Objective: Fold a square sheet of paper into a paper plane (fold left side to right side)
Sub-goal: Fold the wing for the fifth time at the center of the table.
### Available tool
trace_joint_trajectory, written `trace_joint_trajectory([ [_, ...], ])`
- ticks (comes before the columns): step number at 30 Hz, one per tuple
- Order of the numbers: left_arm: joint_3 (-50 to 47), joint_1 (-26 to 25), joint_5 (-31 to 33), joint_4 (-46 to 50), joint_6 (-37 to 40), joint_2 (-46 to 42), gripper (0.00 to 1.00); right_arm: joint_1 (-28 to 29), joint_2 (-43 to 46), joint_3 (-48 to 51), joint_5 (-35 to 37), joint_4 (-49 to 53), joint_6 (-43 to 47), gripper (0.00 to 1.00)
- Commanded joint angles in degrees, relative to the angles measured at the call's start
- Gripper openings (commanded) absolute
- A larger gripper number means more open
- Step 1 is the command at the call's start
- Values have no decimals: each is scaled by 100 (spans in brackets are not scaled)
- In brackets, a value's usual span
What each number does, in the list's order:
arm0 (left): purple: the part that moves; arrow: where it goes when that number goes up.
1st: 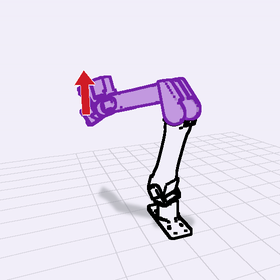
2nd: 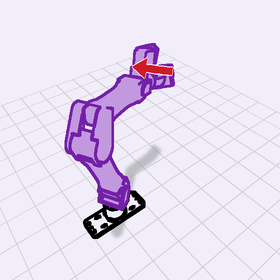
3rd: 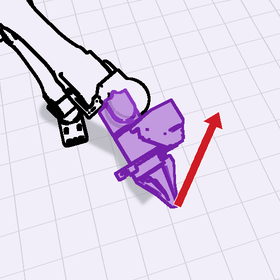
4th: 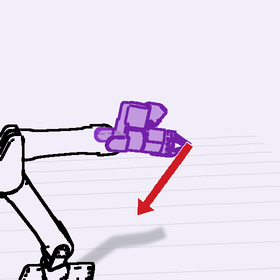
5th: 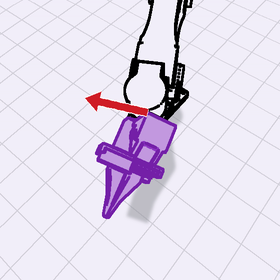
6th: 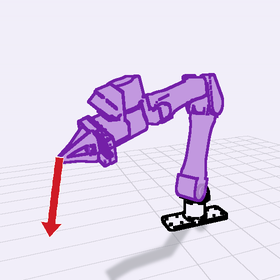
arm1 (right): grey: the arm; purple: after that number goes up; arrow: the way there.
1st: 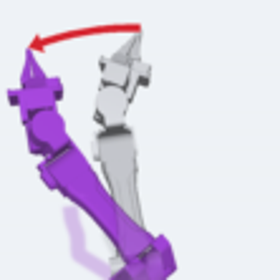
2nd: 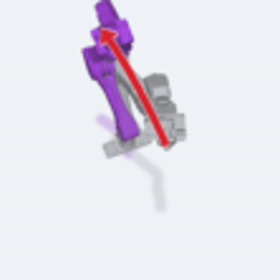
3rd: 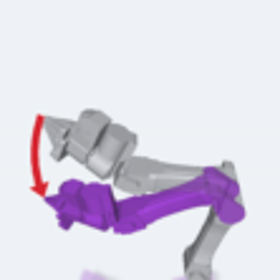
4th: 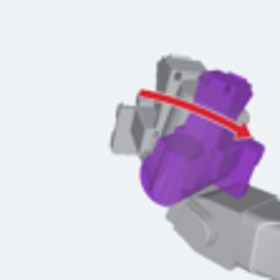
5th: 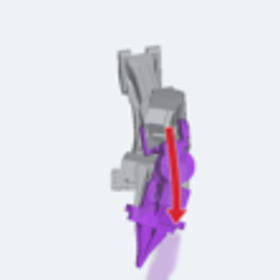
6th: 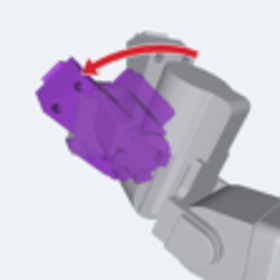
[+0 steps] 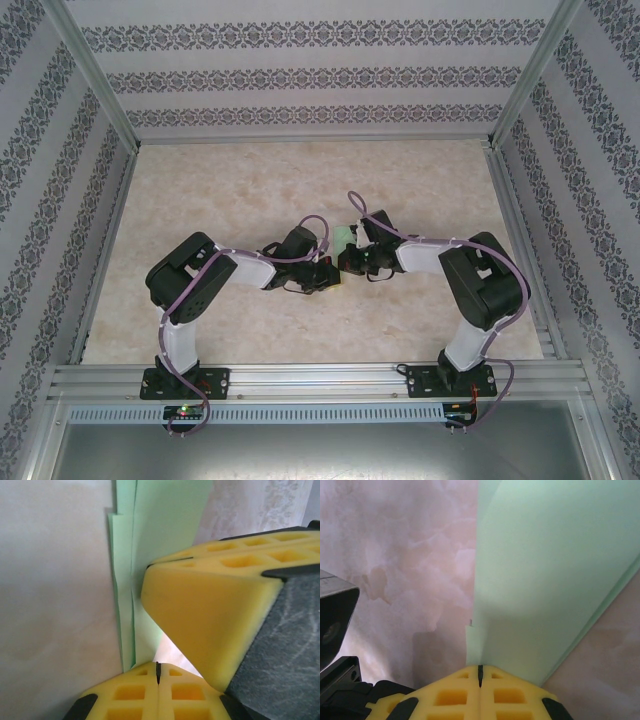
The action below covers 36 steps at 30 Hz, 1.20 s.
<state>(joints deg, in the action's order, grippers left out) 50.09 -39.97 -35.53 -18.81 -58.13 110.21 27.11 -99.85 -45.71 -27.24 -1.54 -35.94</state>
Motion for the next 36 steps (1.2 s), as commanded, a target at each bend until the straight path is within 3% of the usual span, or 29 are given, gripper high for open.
trace_joint_trajectory([
  [1,-174,1,321,685,41,255,2,-56,-147,-128,193,-5,210,0],
  [36,-201,-13,283,738,108,256,2,-1011,-1018,-1317,65,124,767,0],
])
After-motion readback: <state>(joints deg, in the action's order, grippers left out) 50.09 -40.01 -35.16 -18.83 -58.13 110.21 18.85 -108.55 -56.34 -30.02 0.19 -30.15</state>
